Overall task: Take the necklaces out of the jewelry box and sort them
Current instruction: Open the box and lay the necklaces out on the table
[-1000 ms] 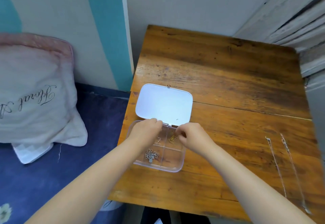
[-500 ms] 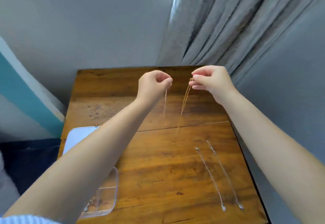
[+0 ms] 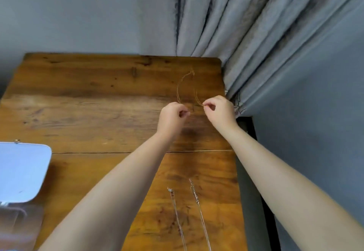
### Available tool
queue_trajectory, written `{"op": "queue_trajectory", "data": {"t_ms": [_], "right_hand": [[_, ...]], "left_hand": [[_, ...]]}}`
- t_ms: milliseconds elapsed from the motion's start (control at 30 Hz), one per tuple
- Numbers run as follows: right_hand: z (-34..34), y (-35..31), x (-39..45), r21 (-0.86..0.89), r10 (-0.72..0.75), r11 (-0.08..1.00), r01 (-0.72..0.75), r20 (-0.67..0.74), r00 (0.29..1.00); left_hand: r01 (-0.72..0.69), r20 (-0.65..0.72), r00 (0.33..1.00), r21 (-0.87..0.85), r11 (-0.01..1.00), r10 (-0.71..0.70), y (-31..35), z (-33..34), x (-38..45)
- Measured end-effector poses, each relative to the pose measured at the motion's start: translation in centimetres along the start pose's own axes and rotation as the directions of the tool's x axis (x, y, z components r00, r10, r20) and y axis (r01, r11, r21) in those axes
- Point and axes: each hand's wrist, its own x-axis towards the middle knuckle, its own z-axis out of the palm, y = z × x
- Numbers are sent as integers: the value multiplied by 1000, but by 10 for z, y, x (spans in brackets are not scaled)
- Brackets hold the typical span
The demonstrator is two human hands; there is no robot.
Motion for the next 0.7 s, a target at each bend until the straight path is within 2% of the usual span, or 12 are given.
{"op": "queue_trajectory", "data": {"t_ms": [67,167,433,533,700], "right_hand": [[20,27,-19,-38,18,999,-15,70,997],[36,46,-42,-49,-26,998,30,82,996],[35,49,-84,-68,-231,969,236,71,970],[31,55,-100,-64,-243,966,249,88,966],[27,58,-132,-70,-224,970,235,132,966]], "left_hand": [[14,71,997,37,999,-16,-14,19,-17],[-8,102,995,96,995,-2,-27,29,-37],[-201,115,977,208,957,180,-33,27,-73],[-244,84,970,272,931,230,-32,28,-88],[-275,83,961,261,925,262,-35,31,-109]]}}
